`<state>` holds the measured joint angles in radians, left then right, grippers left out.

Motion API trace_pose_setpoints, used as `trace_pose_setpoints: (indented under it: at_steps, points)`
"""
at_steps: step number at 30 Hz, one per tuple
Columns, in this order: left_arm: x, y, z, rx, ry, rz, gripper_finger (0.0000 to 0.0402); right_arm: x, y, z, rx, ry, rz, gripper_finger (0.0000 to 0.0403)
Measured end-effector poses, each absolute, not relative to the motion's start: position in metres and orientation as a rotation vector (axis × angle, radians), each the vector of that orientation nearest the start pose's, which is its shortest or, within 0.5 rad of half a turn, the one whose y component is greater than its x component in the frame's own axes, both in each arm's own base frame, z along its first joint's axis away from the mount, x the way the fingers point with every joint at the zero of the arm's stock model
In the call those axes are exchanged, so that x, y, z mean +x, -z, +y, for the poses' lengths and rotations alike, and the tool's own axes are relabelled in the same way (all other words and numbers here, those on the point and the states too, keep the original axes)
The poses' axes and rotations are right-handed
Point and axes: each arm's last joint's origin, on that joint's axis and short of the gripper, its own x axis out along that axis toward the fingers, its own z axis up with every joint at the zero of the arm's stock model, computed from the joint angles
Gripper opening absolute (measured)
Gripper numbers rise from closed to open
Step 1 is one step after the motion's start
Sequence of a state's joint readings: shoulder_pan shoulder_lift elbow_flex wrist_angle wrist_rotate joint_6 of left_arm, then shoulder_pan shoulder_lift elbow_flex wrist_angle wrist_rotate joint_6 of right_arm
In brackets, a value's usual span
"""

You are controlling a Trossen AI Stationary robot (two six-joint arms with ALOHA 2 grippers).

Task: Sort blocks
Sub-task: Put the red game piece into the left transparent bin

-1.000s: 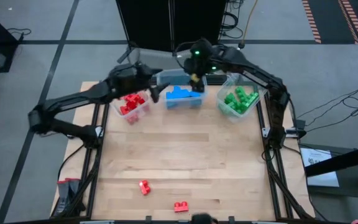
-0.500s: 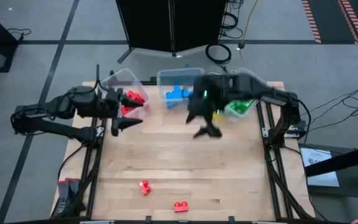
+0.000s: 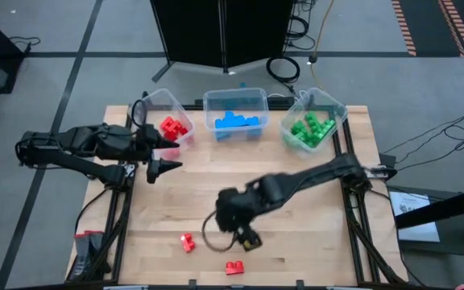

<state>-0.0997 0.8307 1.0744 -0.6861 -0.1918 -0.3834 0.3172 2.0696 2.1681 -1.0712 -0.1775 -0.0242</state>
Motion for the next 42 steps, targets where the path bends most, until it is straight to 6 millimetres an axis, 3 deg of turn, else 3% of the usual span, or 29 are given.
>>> trace_pose_setpoints:
  at_steps: [9, 17, 31, 42]
  points:
    - [0.147, -0.367, -0.019, -0.311, -0.137, 0.512, 0.0336, 0.443, -0.254, 0.213, 0.05, -0.399, 1.083, 0.0313]
    - [0.145, -0.365, -0.025, -0.316, -0.105, 0.541, 0.0336, 0.444, -0.216, 0.25, 0.051, -0.26, 1.073, 0.0313]
    - [0.145, -0.364, -0.025, -0.31, -0.123, 0.539, 0.0336, 0.431, -0.172, 0.275, -0.035, -0.18, 1.179, 0.0313]
    - [0.144, -0.363, -0.025, -0.304, -0.13, 0.552, 0.0336, 0.433, -0.163, 0.27, -0.053, -0.163, 1.217, 0.0298]
